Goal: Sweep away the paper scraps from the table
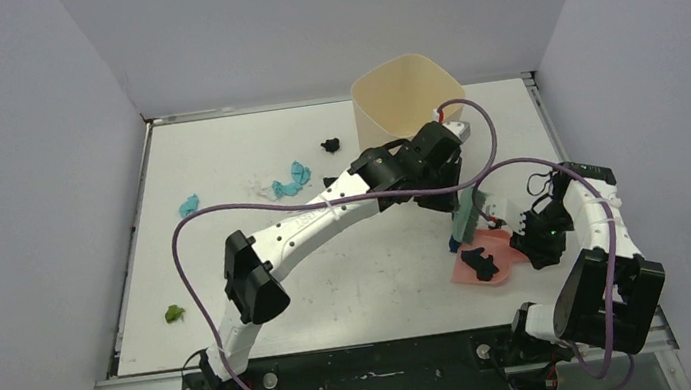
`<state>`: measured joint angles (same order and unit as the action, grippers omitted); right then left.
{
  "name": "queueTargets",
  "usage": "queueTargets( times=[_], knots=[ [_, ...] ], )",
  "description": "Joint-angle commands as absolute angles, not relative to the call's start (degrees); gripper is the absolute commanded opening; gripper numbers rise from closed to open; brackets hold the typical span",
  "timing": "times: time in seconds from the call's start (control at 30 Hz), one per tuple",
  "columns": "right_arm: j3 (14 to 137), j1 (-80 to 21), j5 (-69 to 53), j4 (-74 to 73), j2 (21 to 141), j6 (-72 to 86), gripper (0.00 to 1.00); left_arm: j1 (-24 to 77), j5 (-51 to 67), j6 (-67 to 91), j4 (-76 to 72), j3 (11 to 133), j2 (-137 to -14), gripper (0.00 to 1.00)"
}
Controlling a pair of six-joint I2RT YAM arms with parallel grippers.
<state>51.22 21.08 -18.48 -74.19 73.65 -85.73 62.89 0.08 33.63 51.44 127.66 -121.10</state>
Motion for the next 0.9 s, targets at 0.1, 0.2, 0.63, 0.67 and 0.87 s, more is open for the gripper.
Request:
queueTargets(
  times=[0.1, 0.2, 0.63, 0.67, 0.87],
  knots=[
    [52.93, 23.14, -18.24, -75.53, 74.45, -86.04, 0.05, 62.17, -6.53, 27.51, 60.08, 140.01, -124.34, 0.0],
    [53.89, 24.19, -17.7, -74.93, 75.64, -84.72, 0.05, 61.99, -9.65, 24.04, 61.58, 143.29, -126.67, 0.0],
    [57.46, 30.82, -16.72, -75.76, 79.93, -86.15, 0.05, 63.2, -18.32, 18.35, 45.52, 140.03, -133.38, 0.0],
    [57.48, 30.97, -16.52, -75.83, 79.97, -86.01, 0.05, 63.43, -19.01, 18.1, 44.09, 140.11, -133.92, 0.0],
    [58.38, 32.76, -14.92, -75.1, 80.7, -85.45, 0.05, 63.71, -18.87, 17.33, 45.76, 148.04, -140.9, 0.0]
  ],
)
